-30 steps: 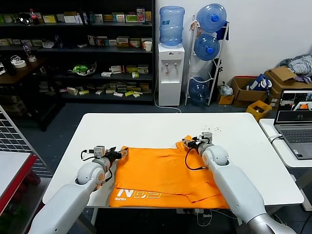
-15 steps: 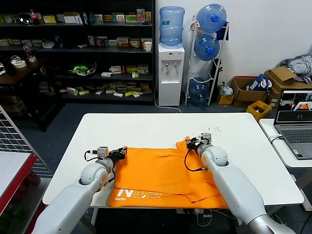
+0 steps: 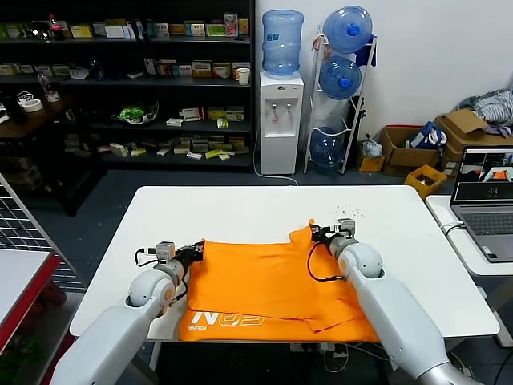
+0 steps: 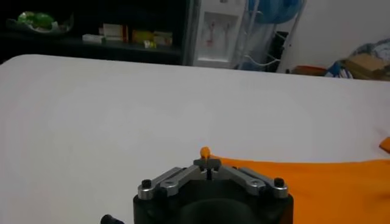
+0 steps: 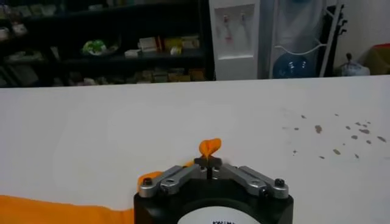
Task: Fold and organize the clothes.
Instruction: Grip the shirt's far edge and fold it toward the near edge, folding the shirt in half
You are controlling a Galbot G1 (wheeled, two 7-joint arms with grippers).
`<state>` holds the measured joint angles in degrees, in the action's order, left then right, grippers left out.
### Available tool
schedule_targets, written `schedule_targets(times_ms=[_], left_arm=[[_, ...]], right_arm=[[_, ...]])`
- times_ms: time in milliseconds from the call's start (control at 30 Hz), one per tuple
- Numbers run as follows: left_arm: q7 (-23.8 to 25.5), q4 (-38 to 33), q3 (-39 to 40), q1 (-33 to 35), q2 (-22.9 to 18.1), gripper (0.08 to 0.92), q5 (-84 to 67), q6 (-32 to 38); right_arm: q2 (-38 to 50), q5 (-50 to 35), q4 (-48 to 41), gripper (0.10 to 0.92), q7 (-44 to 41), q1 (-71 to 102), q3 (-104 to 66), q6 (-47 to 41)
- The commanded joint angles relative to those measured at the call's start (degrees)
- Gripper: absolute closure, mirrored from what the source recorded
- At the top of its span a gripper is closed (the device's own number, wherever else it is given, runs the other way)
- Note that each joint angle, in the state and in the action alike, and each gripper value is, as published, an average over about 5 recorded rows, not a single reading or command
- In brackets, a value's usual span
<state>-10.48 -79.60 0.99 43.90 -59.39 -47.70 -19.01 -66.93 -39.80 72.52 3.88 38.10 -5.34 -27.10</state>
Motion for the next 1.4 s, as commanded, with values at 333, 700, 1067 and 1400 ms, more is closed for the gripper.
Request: schedule_targets(times_ms=[333, 700, 1067, 1400], left_arm=[[-1.89, -25.88, -6.9, 18.8, 8.29, 0.908, -0.07, 0.18], [-2.33, -30.47, -9.15, 26.0, 9.25, 0.908, 4.11, 1.83], [-4.02, -30.72, -9.23, 27.7, 8.29, 0.908, 5.82, 2.5], [-4.41, -30.86, -11.06, 31.36, 8.32, 0.908, 8.51, 1.31]], right_arm=[[12.02, -11.78, 31.4, 0.901, 7.41, 24.13, -12.04, -5.36], [14.91, -13.62, 45.11, 0.901, 8.65, 39.58, -20.47, -6.68], [14.91, -12.7, 49.73, 0.901, 8.75, 49.74, -25.91, -7.17], [14.5, -11.32, 50.08, 0.876, 7.31, 52.72, -27.87, -7.68]])
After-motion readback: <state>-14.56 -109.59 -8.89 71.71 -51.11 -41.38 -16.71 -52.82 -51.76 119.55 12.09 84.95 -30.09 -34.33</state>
